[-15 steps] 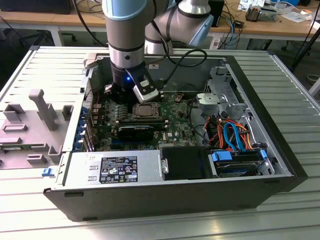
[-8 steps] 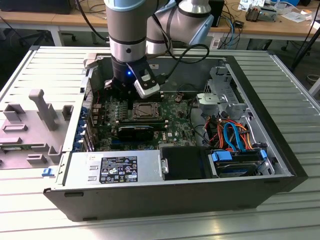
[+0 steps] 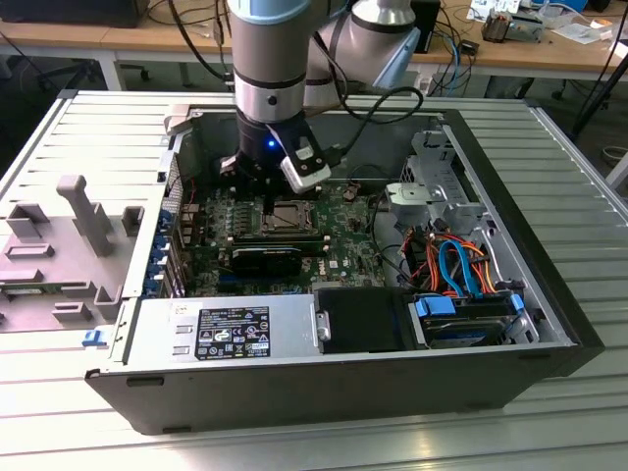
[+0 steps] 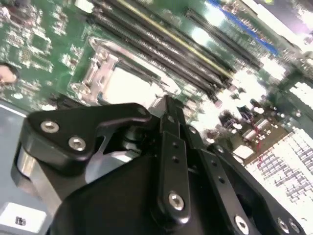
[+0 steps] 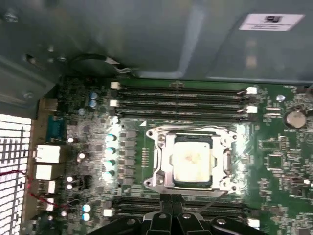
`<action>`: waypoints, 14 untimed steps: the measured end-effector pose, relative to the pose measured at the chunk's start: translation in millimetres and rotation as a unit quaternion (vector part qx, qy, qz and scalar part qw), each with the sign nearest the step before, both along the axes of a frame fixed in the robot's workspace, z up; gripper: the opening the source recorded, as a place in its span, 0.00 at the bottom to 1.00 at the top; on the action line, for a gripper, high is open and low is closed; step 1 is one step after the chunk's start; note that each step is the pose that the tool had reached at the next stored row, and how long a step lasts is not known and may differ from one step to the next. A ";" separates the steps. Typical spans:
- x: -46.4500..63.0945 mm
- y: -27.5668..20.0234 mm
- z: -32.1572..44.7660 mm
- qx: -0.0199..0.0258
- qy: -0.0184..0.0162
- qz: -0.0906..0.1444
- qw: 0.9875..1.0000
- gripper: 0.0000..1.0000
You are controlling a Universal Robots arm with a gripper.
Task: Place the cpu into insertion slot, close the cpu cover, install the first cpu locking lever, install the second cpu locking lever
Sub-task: 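Install the second cpu locking lever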
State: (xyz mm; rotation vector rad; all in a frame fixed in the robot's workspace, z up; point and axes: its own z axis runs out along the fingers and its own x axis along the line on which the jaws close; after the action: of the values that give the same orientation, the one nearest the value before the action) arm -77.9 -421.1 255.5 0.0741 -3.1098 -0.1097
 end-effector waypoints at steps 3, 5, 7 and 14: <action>16.5 0.7 0.0 0.000 0.003 0.000 1.000 0.11; 27.2 0.7 -1.0 0.000 0.006 0.000 1.000 0.11; 36.3 0.5 -3.2 0.000 0.008 0.000 1.000 0.11; 52.5 -0.8 -20.7 -0.001 0.012 0.033 0.999 0.11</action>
State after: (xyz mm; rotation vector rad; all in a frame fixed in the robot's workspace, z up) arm -25.5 -421.9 234.7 0.1753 -3.0790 -0.1064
